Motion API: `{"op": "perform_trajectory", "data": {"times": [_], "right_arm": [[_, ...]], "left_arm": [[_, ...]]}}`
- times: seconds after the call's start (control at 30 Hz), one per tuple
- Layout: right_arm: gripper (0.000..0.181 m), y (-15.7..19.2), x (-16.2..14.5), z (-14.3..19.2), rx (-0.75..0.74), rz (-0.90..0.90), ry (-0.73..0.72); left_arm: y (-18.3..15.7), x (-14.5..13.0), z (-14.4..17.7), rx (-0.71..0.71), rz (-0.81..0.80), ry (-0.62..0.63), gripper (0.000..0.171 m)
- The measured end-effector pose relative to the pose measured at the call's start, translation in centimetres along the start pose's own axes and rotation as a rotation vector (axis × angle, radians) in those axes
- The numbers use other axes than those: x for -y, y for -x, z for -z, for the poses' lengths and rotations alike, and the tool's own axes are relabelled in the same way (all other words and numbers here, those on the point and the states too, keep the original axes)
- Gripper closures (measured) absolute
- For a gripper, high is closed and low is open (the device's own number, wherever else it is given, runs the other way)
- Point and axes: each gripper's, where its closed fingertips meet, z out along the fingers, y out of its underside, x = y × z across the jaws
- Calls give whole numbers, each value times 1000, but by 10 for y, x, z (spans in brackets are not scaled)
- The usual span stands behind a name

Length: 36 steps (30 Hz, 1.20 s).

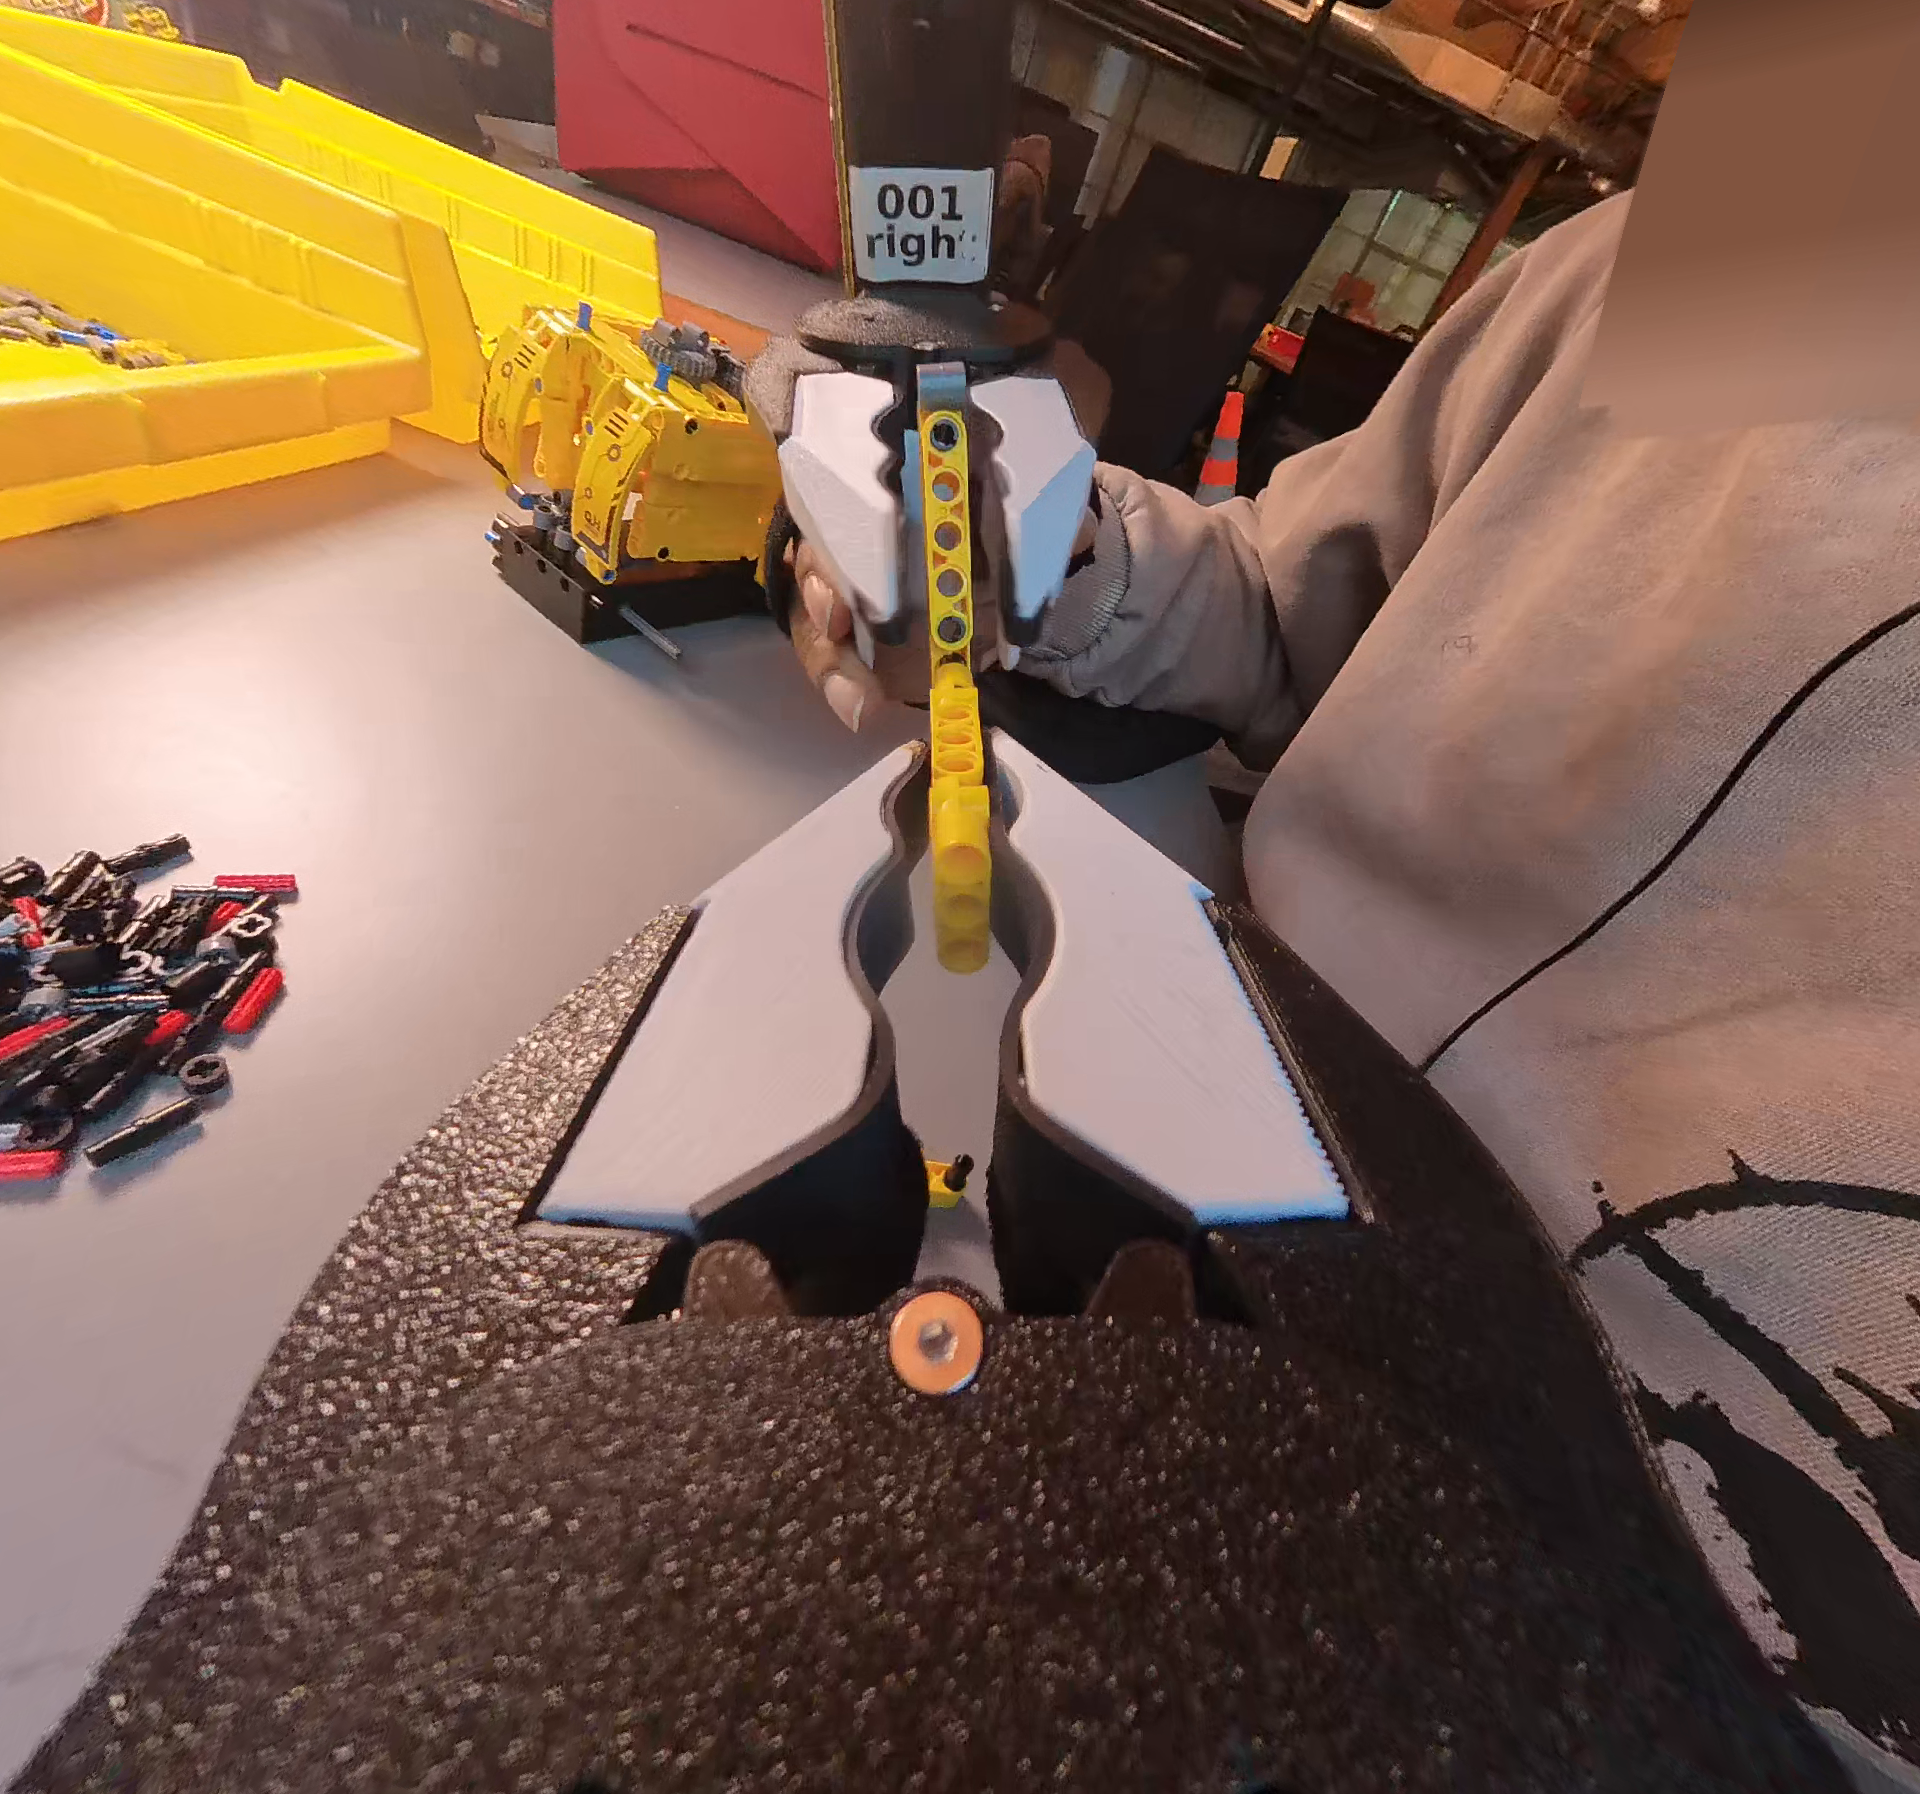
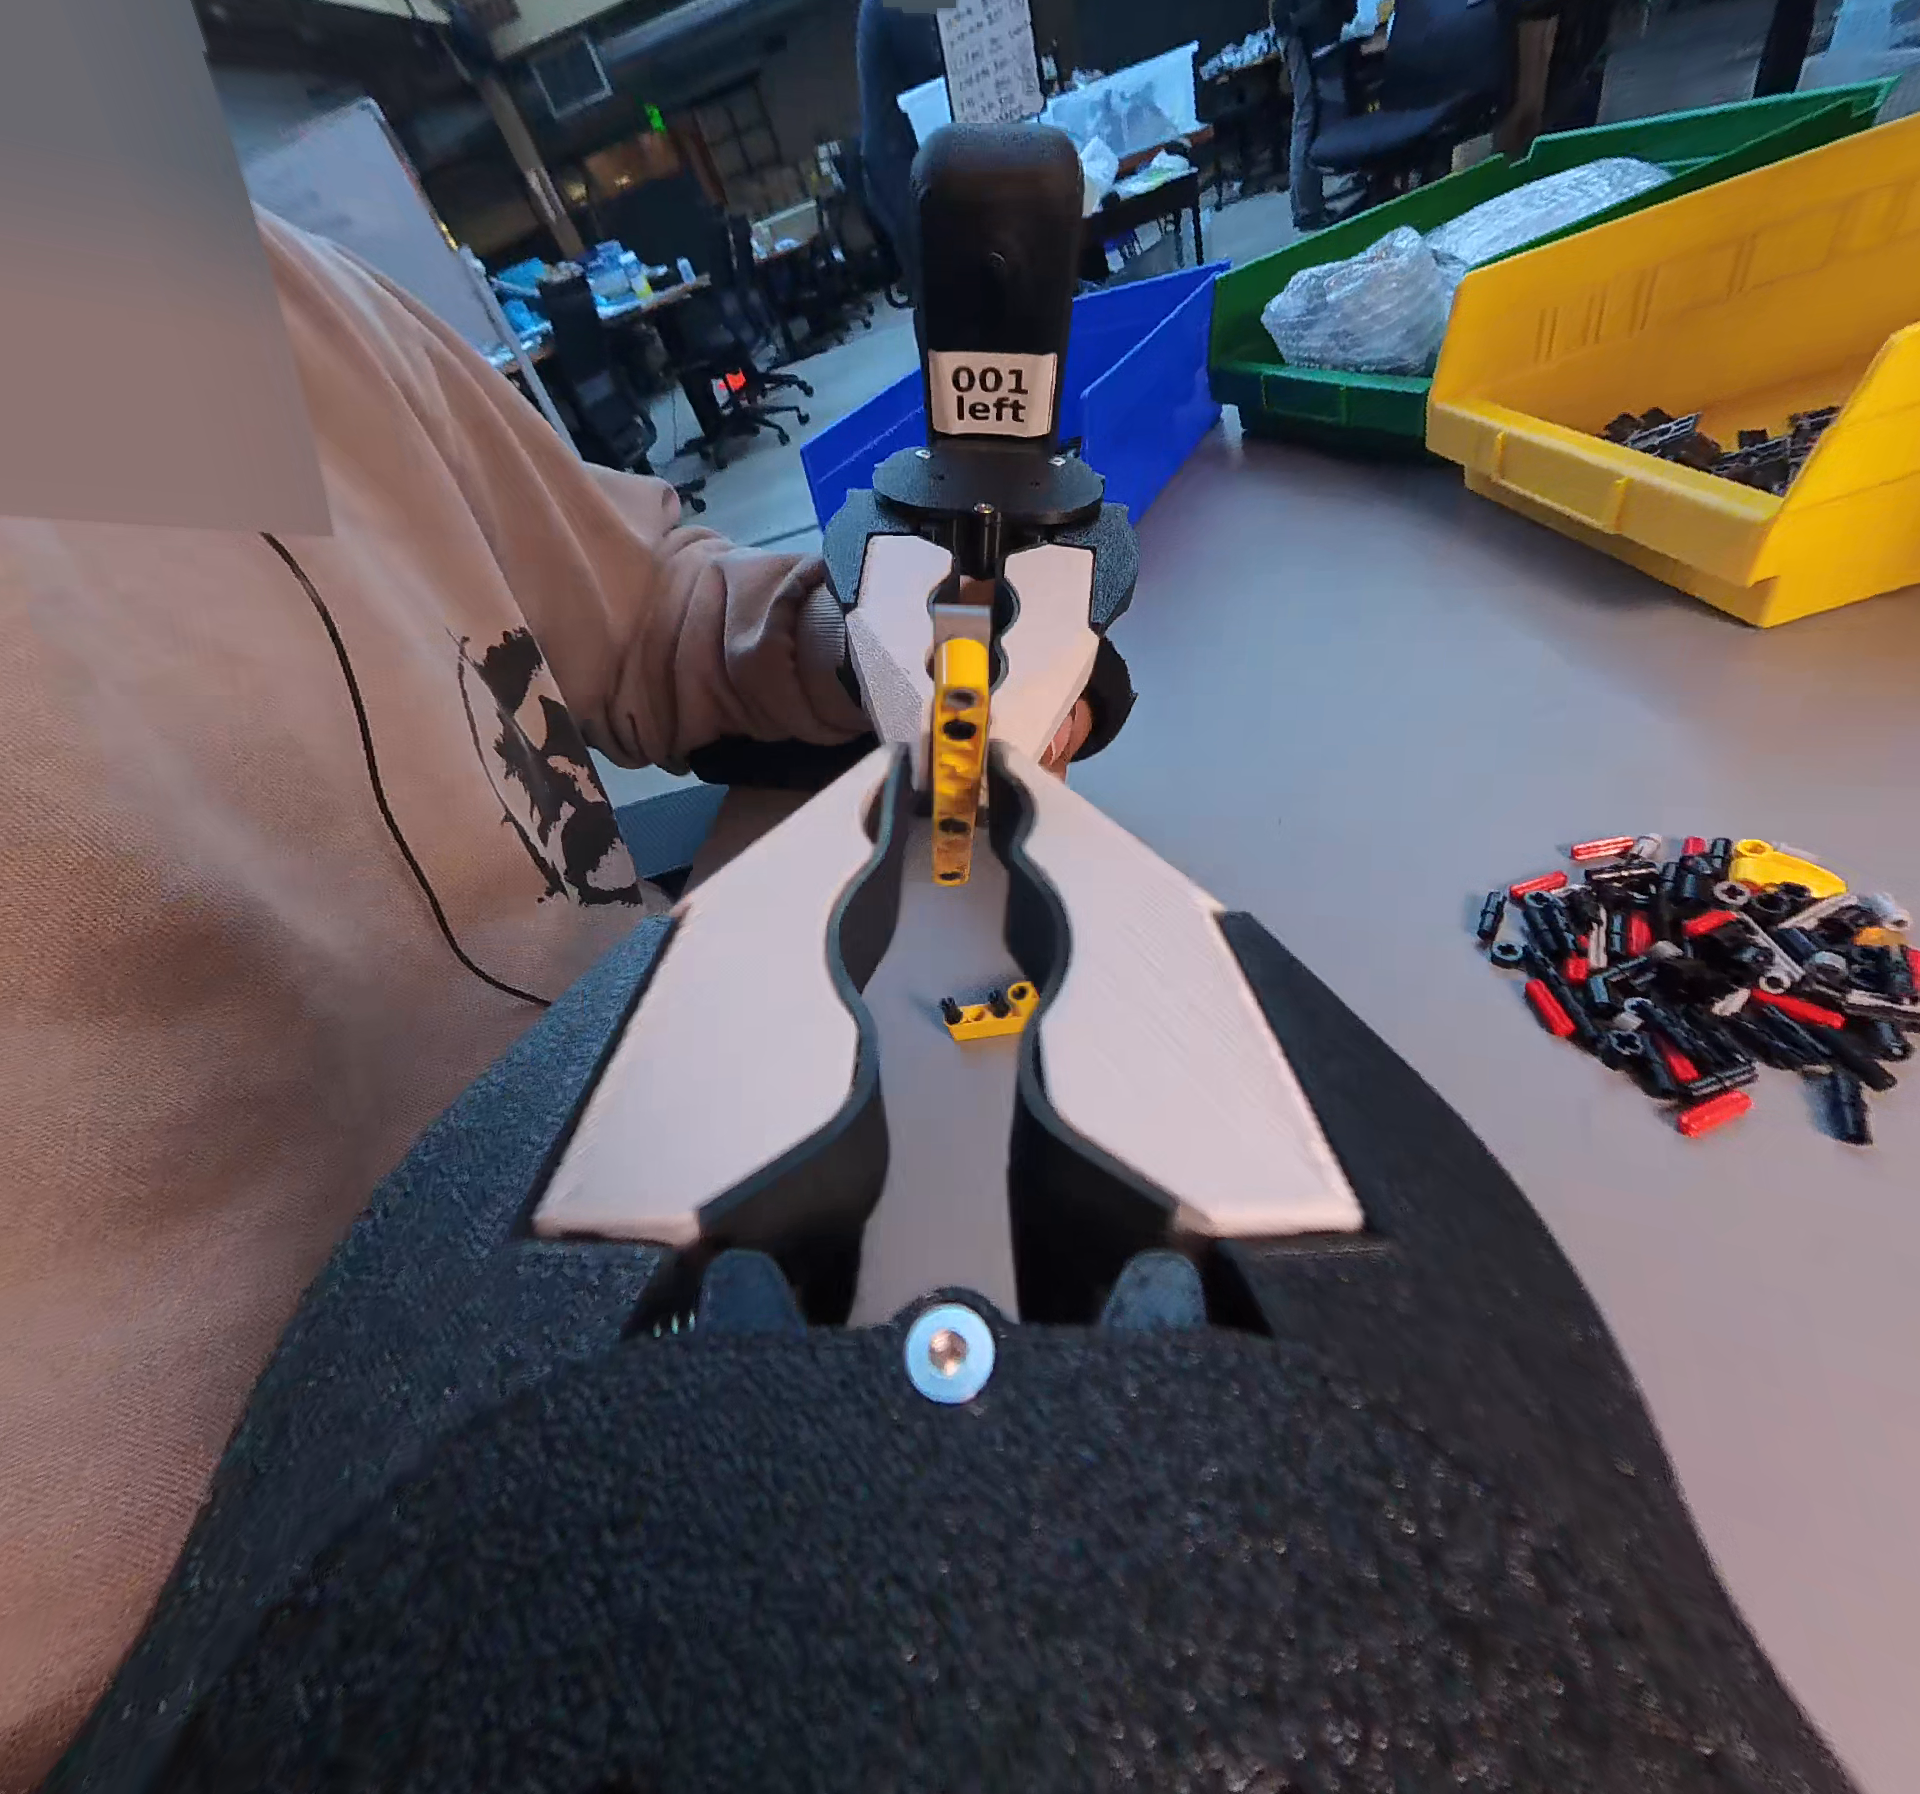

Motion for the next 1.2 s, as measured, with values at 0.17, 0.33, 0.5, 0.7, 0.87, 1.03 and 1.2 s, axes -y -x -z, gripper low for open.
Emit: {"op": "perform_trajectory", "data": {"times": [0.17,0.33,0.5,0.7,0.87,1.03,1.2], "right_arm": [[152,-4,-8,-4,-8,2,18],[174,-4,-7,-11,-40,58,13],[175,-11,-16,1,-45,60,87],[174,-26,-13,12,-101,18,81],[174,-36,-31,11,-87,-128,91],[174,-52,-62,10,-197,-101,257],[174,-60,-98,13,-284,-42,479]], "left_arm": [[5,14,8,13,43,-84,165],[1,17,7,7,37,-90,164],[20,11,25,107,30,-45,165],[46,-4,34,187,64,44,165],[69,-51,32,377,-121,346,164],[67,-60,29,377,-155,402,165],[64,-61,28,367,-174,411,164]]}}
